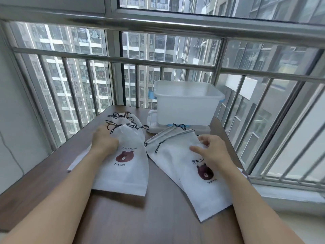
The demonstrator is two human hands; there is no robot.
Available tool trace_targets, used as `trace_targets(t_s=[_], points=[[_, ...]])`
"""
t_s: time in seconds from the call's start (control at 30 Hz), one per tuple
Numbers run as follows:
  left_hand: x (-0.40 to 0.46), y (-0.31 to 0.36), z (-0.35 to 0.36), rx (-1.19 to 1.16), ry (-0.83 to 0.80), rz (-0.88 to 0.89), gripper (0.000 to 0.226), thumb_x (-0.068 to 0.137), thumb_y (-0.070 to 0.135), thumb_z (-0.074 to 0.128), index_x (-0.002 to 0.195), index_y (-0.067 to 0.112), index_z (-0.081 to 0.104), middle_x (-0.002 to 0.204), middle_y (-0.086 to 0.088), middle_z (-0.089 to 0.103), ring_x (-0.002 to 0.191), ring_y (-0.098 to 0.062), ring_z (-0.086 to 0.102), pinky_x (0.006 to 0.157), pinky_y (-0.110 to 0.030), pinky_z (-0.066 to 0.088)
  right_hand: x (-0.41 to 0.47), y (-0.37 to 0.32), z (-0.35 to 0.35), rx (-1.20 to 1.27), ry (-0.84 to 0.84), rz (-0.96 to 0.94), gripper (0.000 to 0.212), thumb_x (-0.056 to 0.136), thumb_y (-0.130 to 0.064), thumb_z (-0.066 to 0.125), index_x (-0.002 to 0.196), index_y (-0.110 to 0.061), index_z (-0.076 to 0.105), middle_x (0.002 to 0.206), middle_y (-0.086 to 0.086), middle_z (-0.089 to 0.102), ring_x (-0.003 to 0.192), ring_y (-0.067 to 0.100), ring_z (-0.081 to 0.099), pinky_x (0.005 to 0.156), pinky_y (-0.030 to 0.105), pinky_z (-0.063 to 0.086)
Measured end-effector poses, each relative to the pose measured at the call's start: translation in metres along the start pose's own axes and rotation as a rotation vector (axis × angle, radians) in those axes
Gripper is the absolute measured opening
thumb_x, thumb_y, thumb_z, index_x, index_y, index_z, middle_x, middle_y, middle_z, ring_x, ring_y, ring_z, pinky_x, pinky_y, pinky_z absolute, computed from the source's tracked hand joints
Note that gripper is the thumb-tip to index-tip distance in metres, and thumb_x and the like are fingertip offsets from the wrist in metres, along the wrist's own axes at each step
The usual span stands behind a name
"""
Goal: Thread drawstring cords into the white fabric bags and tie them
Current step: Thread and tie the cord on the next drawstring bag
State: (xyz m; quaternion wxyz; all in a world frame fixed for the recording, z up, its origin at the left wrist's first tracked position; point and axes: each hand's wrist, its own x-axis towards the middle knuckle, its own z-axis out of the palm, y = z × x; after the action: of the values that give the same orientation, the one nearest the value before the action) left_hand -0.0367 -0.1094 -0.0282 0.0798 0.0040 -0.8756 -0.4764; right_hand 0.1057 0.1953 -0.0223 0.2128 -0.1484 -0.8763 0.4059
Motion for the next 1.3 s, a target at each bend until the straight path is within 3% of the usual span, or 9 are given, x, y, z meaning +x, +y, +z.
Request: trace_targets(t_s=[0.13,0.23,0.3,0.37,0.47,0.7,0.83,1.1,1.3], points=[[-0.014,0.039,-0.006,-0.073,0.109,0.226,0.088,0.07,-0.011,0.055,0.149,0.02,0.03,0.15,-0.005,0.03,0.141,-0.022,0.026,0.116,-0.038,0.03,0.004,0.004,-0.022,0.613,0.052,0.103,0.042,0.079,-0.019,0.087,0.117,-0.017,0.069,0.105,0.008,0.076,0.092,0.019,0.074,0.08,0.031,0.059],[-0.042,0.078,0.001,-0.266,0.205,0.497,0.058,0.071,0.001,0.058,0.127,0.017,0.058,0.128,0.003,0.057,0.121,-0.013,0.051,0.103,-0.021,0.041,0.002,-0.003,-0.033,1.05,0.004,0.163,0.05,0.082,-0.016,0.079,0.129,-0.01,0.061,0.12,0.01,0.073,0.107,0.027,0.072,0.087,0.037,0.06],[-0.064,0.099,0.011,-0.457,-0.094,0.427,0.04,0.075,0.037,0.068,0.108,0.015,0.069,0.106,-0.001,0.071,0.102,-0.018,0.067,0.091,-0.031,0.054,-0.001,-0.009,-0.037,1.152,-0.007,0.174,0.052,0.08,-0.012,0.076,0.129,-0.008,0.06,0.119,0.012,0.073,0.103,0.029,0.072,0.088,0.042,0.06],[-0.074,0.11,0.027,-0.606,-0.55,0.217,0.088,0.057,0.078,0.072,0.112,0.009,0.067,0.105,-0.009,0.073,0.097,-0.026,0.072,0.084,-0.04,0.058,-0.003,-0.011,-0.033,1.071,-0.003,0.166,0.059,0.077,-0.01,0.079,0.132,-0.007,0.057,0.116,0.015,0.073,0.098,0.029,0.072,0.089,0.044,0.06],[-0.081,0.109,0.048,-0.645,-0.809,0.039,0.093,0.051,0.073,0.081,0.12,0.012,0.065,0.117,-0.012,0.071,0.103,-0.03,0.071,0.086,-0.044,0.056,-0.005,-0.014,-0.019,0.753,0.047,0.154,0.069,0.075,-0.003,0.085,0.135,-0.013,0.054,0.098,0.012,0.074,0.085,0.024,0.074,0.078,0.038,0.061],[-0.073,0.088,0.069,-0.737,-0.568,0.066,0.062,0.081,-0.013,0.068,0.127,0.026,0.055,0.101,-0.009,0.076,0.085,-0.013,0.074,0.066,-0.027,0.059,-0.003,-0.013,-0.017,0.728,-0.149,0.116,0.082,0.076,-0.015,0.085,0.145,-0.039,0.048,0.128,0.001,0.061,0.123,0.016,0.06,0.096,0.034,0.051],[-0.072,0.084,0.068,-0.755,-0.644,0.073,0.059,0.084,0.002,0.072,0.131,0.033,0.054,0.124,-0.002,0.069,0.112,-0.02,0.067,0.093,-0.036,0.053,0.0,-0.011,-0.018,1.02,-0.088,0.195,0.027,0.096,-0.016,0.066,0.123,-0.012,0.07,0.115,0.008,0.072,0.103,0.024,0.066,0.088,0.036,0.054],[-0.081,0.092,0.078,-0.821,-0.326,0.058,0.043,0.107,0.039,0.033,0.113,0.019,0.071,0.103,0.028,0.058,0.084,0.024,0.054,0.065,-0.001,0.039,0.0,-0.005,-0.015,1.172,0.041,0.255,0.014,0.096,-0.004,0.062,0.104,-0.008,0.073,0.094,0.006,0.077,0.083,0.016,0.071,0.078,0.027,0.057],[-0.073,0.089,0.073,-0.884,-0.334,-0.041,0.051,0.108,0.039,0.029,0.095,0.018,0.074,0.101,0.002,0.077,0.108,-0.017,0.065,0.096,-0.033,0.048,0.003,-0.005,-0.019,1.381,0.078,0.322,0.02,0.1,-0.004,0.056,0.116,-0.013,0.062,0.09,0.006,0.076,0.081,0.015,0.071,0.081,0.025,0.057]])
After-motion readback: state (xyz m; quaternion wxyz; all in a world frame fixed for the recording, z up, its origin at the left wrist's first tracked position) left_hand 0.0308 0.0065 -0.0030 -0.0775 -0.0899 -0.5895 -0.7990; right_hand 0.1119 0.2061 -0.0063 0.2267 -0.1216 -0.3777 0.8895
